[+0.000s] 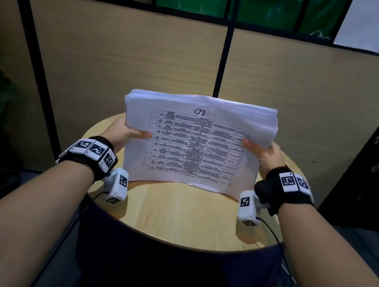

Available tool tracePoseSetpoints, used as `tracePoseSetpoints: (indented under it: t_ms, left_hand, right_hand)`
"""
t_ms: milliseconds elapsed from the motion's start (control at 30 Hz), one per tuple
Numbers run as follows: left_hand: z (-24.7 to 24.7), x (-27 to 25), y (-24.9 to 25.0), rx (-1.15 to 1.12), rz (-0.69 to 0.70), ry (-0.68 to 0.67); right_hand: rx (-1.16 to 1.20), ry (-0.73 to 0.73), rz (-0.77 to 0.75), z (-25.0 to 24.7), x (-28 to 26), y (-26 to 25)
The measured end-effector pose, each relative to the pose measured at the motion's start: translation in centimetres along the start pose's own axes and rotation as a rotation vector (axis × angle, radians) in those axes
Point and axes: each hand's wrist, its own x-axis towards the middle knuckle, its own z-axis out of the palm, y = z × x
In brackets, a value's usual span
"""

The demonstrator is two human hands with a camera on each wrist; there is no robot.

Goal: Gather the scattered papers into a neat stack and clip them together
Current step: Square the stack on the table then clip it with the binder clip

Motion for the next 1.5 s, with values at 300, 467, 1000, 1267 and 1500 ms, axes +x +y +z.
tracePoseSetpoints:
  t_ms: [300, 467, 1000, 1267, 1500]
  left_hand:
    - [0.8, 1.3, 6.3, 0.673, 0.35, 0.481]
    - [4.5, 1.8, 11.3, 0.669, 0.33, -0.03]
    - [5.3, 1.1, 6.3, 0.081, 0.146, -0.012]
    - [5.7, 1.5, 6.3, 0.071, 0.221, 0.043]
    - [3.7, 1.3, 6.7, -0.01, 0.209, 0.012]
  right_hand:
    - [-0.2, 0.02, -0.37, 2.4, 0.7, -7.0]
    - [-0.595, -0.143, -0.78, 6.5, 0.5, -12.7]
    - [-0.078, 0.071, -0.2, 4.7, 0.4, -4.9]
    - [-0.156, 0.05, -0.33, 6.2, 0.5, -6.9]
    - [-0.026, 0.005, -0.248, 5.2, 0.5, -6.1]
